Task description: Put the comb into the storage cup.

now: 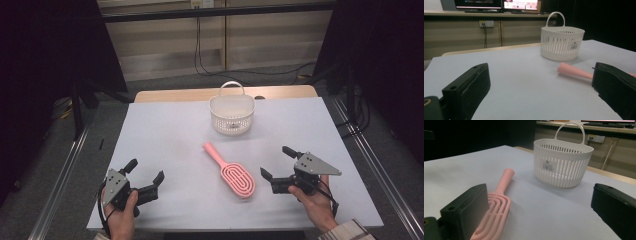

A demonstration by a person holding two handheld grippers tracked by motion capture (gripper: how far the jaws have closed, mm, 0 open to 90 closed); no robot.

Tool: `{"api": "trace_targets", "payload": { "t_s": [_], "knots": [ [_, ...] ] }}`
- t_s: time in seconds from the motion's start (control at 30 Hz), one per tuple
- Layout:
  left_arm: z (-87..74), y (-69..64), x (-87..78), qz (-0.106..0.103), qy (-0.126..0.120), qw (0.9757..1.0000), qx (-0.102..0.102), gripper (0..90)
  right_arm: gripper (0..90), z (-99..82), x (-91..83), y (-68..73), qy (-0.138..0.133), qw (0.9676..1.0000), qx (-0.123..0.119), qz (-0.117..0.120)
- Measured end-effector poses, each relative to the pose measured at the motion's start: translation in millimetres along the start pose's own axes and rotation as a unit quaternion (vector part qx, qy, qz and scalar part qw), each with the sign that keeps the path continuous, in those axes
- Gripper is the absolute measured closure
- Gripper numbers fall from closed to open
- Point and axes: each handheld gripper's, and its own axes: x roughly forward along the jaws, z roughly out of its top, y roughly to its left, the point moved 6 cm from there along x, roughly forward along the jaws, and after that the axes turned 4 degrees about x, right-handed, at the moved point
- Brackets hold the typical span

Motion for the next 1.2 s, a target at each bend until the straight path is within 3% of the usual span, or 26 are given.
{"api": "trace_targets", "payload": {
  "t_s": [0.13, 0.23, 0.4, 0.47, 0.6, 0.77, 1.0, 1.07, 1.2],
  "knots": [
    [0.3, -0.6, -0.2, 0.0, -0.001, 1.0, -0.001, 2.0, 0.8, 5.4, 4.5, 3.1, 0.008, 0.9999, 0.004, 0.009],
    [0.3, -0.5, -0.2, 0.001, 0.0, 1.0, -0.001, 2.0, 1.6, 7.3, 9.8, 5.1, 0.032, 0.9991, 0.012, 0.025],
    [0.0, 0.2, -0.3, 0.001, 0.0, 1.0, 0.001, 2.0, 1.7, 8.6, 12.4, 5.9, 0.045, 0.9986, 0.008, 0.026],
    [-0.2, 0.2, -0.2, 0.002, 0.0, 1.0, 0.001, 2.0, 2.2, 8.5, 14.0, 5.7, 0.062, 0.9974, 0.015, 0.032],
    [-0.2, 0.0, -0.4, 0.002, 0.001, 1.0, 0.003, 2.0, 2.1, 11.2, 16.2, 6.8, 0.063, 0.9972, 0.013, 0.037],
    [-0.9, -0.2, -0.2, 0.0, 0.004, 1.0, 0.004, 2.0, 2.0, 16.2, 21.1, 12.4, 0.07, 0.9957, 0.014, 0.06],
    [-0.7, 0.1, -0.5, 0.0, 0.003, 1.0, 0.004, 2.0, 2.1, 17.7, 28.7, 17.7, 0.102, 0.9911, 0.023, 0.082],
    [-0.7, -0.2, -0.2, -0.001, 0.003, 1.0, 0.004, 2.0, 2.3, 17.0, 31.3, 19.9, 0.114, 0.9882, 0.031, 0.097],
    [-0.2, -0.5, -0.2, -0.002, 0.0, 1.0, 0.001, 2.0, 3.0, 14.2, 38.3, 23.2, 0.13, 0.986, 0.035, 0.098]
  ]
}}
